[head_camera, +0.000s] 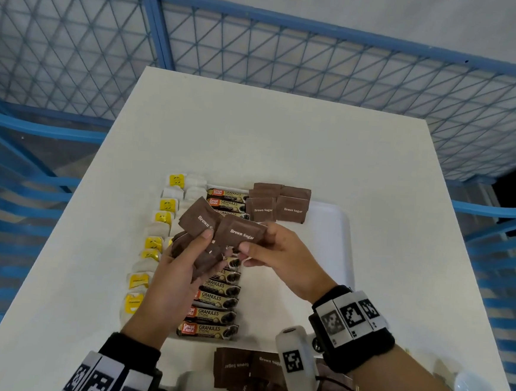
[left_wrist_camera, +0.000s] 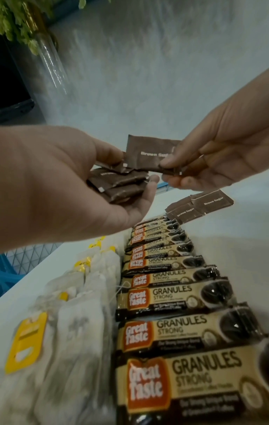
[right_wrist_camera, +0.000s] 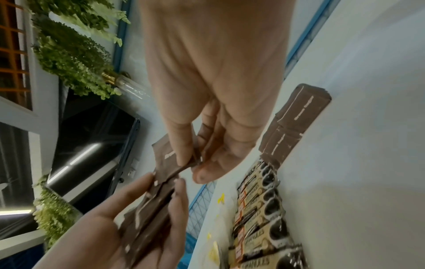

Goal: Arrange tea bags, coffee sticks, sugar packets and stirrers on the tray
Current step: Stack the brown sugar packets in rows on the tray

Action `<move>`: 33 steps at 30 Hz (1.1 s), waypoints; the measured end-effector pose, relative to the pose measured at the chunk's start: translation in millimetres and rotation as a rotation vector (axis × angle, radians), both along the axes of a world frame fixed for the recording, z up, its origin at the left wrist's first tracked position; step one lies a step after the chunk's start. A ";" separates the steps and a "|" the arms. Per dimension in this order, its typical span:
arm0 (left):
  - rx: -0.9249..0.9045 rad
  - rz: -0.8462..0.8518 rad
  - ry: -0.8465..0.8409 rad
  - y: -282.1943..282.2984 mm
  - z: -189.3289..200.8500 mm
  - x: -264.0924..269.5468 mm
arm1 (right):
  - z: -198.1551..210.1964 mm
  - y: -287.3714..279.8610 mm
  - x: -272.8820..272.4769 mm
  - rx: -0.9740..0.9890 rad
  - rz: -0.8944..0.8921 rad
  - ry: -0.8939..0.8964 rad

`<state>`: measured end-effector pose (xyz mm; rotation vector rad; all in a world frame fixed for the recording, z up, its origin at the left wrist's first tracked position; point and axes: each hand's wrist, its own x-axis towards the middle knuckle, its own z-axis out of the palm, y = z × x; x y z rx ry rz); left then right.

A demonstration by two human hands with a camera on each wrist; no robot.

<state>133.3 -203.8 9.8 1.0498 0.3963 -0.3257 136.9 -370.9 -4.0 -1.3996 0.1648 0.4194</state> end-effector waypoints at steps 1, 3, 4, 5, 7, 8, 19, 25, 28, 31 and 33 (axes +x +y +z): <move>0.000 0.003 -0.003 1.7 -0.4 0.5 | 0.6 -4.3 1.8 -0.017 -0.003 -0.006; 0.000 -0.002 -0.011 5.3 -1.2 2.1 | 0.8 -15.7 6.8 -0.110 -0.030 -0.016; -0.002 -0.003 -0.009 7.5 -1.4 2.7 | -0.4 -22.2 9.9 -0.179 -0.056 -0.020; -0.005 0.002 -0.006 9.4 -1.6 3.2 | -3.1 -28.7 13.3 -0.253 -0.092 -0.023; -0.013 0.010 -0.007 12.2 -2.6 3.5 | -14.0 -40.9 20.9 -0.416 -0.168 -0.030; -0.014 0.014 -0.007 13.1 -3.2 3.2 | -20.0 -45.2 24.2 -0.487 -0.192 -0.026; 0.024 -0.003 -0.009 13.5 -7.5 1.4 | -53.5 -32.2 44.1 -0.741 -0.260 -0.016; 0.054 -0.001 0.003 13.7 -6.2 1.5 | -55.4 -24.8 51.6 -0.761 -0.298 -0.029; 0.045 -0.003 0.002 13.7 -6.8 1.4 | -55.0 -24.3 53.2 -0.750 -0.314 -0.033; 0.039 -0.021 -0.003 12.7 -6.4 1.4 | -54.7 -23.3 54.3 -0.757 -0.310 -0.044; 0.036 -0.026 0.000 11.6 -5.8 1.8 | -53.3 -23.4 54.2 -0.775 -0.307 -0.051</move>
